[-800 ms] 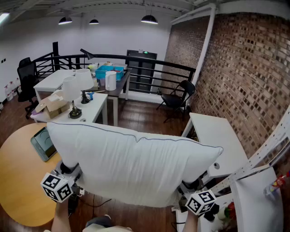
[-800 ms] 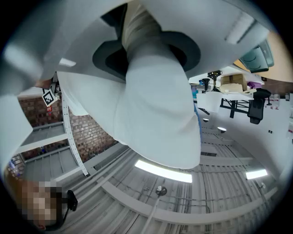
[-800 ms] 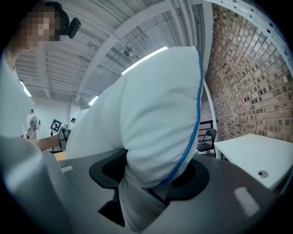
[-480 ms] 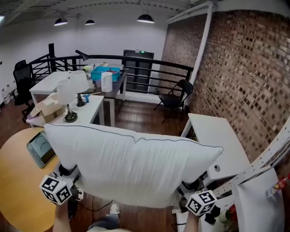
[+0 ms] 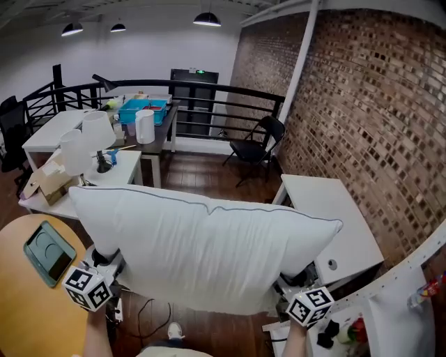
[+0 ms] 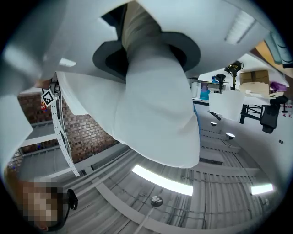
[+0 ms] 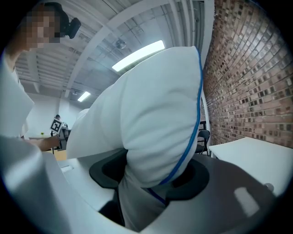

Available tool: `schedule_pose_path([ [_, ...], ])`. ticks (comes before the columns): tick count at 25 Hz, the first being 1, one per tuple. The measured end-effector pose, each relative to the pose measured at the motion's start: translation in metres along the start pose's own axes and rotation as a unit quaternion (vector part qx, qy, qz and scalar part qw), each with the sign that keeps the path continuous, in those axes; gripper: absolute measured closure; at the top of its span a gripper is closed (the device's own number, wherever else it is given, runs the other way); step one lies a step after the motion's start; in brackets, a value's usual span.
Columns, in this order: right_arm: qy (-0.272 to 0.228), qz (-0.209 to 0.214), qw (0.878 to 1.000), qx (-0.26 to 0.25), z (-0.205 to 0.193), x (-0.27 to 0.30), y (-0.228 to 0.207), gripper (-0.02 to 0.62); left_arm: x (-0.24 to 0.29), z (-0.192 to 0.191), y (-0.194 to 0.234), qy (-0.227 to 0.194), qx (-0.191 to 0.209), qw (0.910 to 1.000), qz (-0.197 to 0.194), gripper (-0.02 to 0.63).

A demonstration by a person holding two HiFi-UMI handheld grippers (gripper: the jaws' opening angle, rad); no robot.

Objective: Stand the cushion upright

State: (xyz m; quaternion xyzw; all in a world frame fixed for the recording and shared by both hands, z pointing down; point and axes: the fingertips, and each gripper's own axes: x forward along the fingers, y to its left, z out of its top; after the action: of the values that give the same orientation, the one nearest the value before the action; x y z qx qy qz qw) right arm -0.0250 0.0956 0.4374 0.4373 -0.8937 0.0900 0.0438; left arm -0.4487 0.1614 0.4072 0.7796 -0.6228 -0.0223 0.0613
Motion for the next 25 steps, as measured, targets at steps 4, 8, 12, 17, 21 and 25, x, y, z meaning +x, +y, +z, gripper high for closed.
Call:
schedule_pose_path([
  [4, 0.003, -0.015, 1.000, 0.003, 0.010, 0.026, -0.004, 0.325, 0.035, 0.009, 0.023, 0.001, -0.002, 0.9999, -0.017, 0.440],
  [8, 0.001, -0.028, 1.000, 0.002, 0.016, 0.053, -0.005, 0.325, 0.062, 0.014, 0.047, -0.001, -0.004, 0.9995, -0.031, 0.440],
  [12, 0.002, -0.041, 0.999, 0.001, 0.019, 0.073, -0.007, 0.325, 0.088, 0.015, 0.066, -0.001, -0.006, 0.9990, -0.045, 0.440],
  [17, 0.002, -0.058, 0.998, 0.005, 0.018, 0.088, -0.010, 0.325, 0.114, 0.015, 0.080, 0.003, -0.006, 0.9982, -0.060, 0.440],
  [21, 0.006, -0.072, 0.997, 0.011, 0.012, 0.091, -0.014, 0.325, 0.131, 0.009, 0.084, 0.010, -0.008, 0.9972, -0.074, 0.440],
  [25, 0.006, -0.090, 0.996, 0.017, 0.010, 0.088, -0.030, 0.325, 0.155, 0.006, 0.075, 0.017, -0.007, 0.9957, -0.090, 0.440],
])
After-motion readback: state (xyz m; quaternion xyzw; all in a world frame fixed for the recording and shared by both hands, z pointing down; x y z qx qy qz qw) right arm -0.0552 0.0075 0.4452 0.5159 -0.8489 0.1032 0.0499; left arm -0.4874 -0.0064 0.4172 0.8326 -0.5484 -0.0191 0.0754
